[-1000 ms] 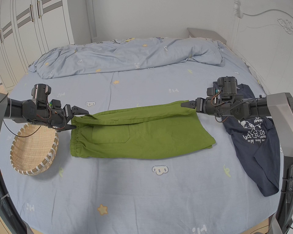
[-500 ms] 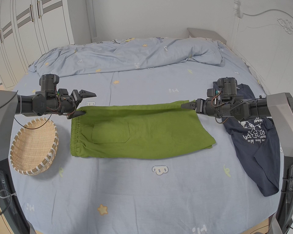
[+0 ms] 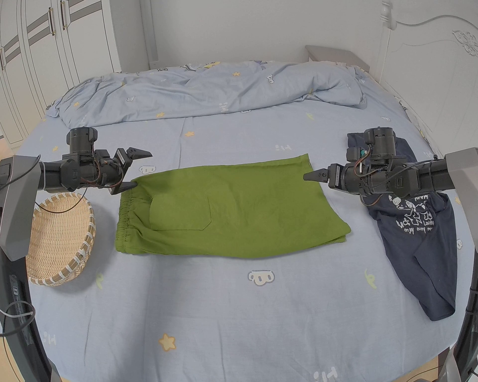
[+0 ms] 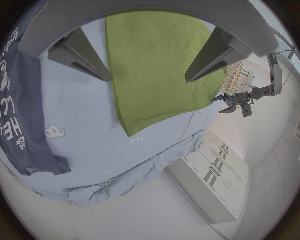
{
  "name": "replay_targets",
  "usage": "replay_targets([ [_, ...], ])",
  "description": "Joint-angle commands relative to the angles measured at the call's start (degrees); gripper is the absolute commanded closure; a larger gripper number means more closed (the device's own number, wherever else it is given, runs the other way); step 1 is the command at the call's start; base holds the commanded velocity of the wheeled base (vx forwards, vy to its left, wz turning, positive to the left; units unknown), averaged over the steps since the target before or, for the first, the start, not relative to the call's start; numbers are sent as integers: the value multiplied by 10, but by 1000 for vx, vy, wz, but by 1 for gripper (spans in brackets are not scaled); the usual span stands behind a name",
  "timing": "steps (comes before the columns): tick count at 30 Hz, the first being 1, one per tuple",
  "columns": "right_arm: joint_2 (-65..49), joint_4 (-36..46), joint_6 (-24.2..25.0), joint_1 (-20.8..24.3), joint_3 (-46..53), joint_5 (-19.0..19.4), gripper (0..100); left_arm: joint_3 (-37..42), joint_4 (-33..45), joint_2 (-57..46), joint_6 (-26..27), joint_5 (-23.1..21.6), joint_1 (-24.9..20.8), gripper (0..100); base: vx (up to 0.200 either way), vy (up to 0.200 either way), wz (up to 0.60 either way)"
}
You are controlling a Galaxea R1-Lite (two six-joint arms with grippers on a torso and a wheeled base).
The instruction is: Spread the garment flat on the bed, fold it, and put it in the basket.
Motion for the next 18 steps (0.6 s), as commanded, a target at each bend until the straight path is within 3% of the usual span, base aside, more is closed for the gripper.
replay_targets([
  [1,-47,0,18,-17,52,4,0,80,-2,-115,11,-13,-4,0,0,0,0],
  [6,-83,2,41,-35,89,16,0,215,-6,-226,64,-40,2,0,0,0,0],
  [11,-105,4,42,-54,122,48,0,332,-24,-254,174,-39,23,0,0,0,0],
  [18,-105,26,41,-56,126,52,0,354,-33,-213,225,-33,33,0,0,0,0],
])
